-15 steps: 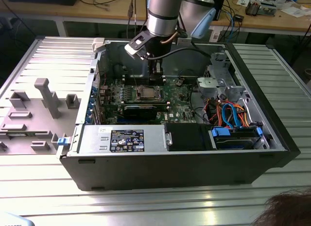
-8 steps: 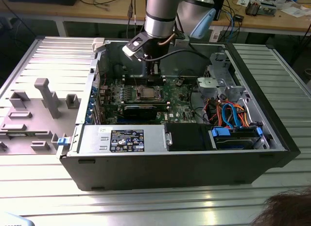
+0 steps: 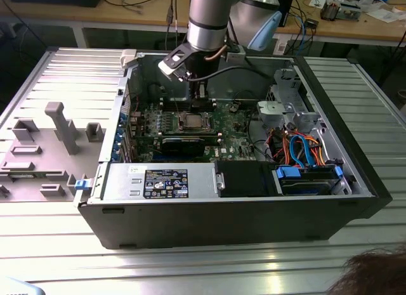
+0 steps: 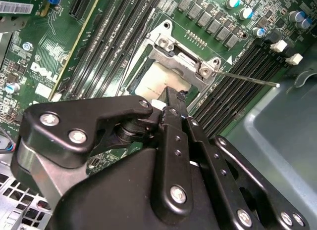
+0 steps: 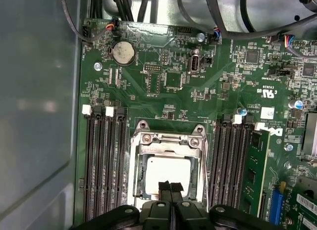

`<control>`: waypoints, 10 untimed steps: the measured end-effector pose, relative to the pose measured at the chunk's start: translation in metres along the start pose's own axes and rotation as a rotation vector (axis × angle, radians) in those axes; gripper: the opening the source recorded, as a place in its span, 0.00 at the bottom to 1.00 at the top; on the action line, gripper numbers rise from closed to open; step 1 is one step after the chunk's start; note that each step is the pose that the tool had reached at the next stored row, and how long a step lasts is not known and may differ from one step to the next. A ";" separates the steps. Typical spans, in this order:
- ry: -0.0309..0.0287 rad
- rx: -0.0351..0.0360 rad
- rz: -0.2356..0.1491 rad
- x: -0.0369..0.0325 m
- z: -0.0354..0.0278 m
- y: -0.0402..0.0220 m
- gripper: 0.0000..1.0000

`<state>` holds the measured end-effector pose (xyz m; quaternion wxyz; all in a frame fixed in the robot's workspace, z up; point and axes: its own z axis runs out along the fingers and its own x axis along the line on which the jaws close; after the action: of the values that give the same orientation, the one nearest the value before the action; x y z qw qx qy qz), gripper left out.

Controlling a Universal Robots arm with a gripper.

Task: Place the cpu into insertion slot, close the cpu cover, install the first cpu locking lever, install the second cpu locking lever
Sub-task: 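Close the cpu cover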

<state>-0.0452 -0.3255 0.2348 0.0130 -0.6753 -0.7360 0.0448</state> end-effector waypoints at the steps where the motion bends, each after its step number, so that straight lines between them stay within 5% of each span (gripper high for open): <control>1: 0.0000 0.0000 0.000 0.0001 0.0006 -0.0004 0.11; 10: 0.0001 0.0000 0.000 0.0009 0.0107 -0.0043 0.11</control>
<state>-0.0504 -0.3255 0.2244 0.0130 -0.6753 -0.7361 0.0447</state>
